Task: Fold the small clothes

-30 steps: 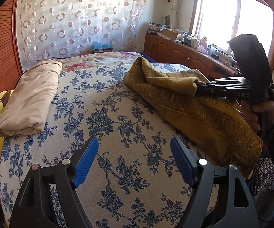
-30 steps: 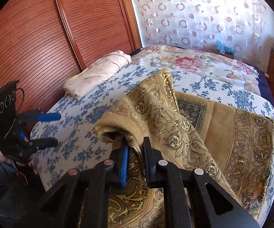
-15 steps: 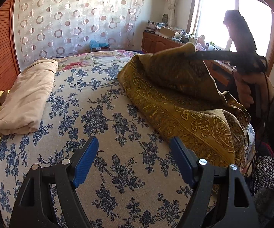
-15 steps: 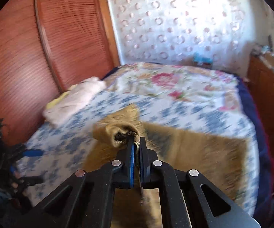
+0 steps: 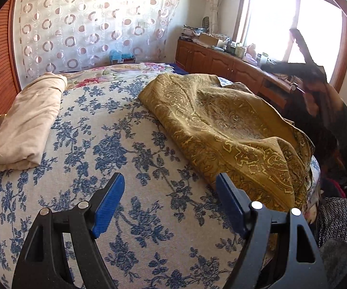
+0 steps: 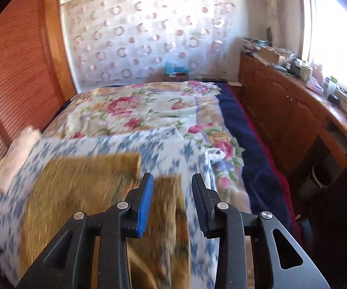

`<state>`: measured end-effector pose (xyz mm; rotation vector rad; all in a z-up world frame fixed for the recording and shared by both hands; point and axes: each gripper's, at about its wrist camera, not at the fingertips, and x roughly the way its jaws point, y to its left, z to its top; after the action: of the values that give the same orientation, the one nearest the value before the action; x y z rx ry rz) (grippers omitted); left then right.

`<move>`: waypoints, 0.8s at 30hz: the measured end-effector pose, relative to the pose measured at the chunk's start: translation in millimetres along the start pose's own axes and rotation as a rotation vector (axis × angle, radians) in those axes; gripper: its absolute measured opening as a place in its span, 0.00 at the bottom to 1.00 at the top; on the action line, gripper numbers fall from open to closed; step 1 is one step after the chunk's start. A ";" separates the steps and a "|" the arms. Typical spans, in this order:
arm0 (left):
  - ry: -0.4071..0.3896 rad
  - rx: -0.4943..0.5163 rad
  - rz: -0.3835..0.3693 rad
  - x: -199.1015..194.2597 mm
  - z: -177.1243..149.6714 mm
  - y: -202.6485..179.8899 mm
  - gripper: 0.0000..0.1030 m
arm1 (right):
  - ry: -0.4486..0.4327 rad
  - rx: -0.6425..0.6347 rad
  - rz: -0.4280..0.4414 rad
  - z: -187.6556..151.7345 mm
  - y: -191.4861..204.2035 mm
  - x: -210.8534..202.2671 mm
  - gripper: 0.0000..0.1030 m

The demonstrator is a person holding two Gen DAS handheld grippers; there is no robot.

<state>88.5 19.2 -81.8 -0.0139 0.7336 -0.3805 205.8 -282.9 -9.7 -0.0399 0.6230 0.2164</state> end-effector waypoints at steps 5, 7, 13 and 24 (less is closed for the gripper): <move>-0.006 0.018 -0.016 5.9 6.6 -13.7 0.77 | 0.038 -0.062 0.090 -57.6 4.8 -40.1 0.33; -0.003 0.028 -0.021 9.5 9.0 -20.0 0.77 | 0.064 -0.077 0.124 -82.3 5.0 -51.2 0.33; 0.009 0.067 -0.035 16.6 12.6 -38.0 0.77 | 0.142 -0.151 0.143 -124.4 9.9 -53.1 0.33; 0.013 0.080 -0.043 16.7 12.5 -44.2 0.77 | 0.105 -0.142 0.154 -128.6 -26.5 -110.9 0.05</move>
<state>93.2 -29.3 -77.0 0.0481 0.7310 -0.4511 49.9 -342.9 -50.2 -0.1413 0.7150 0.4090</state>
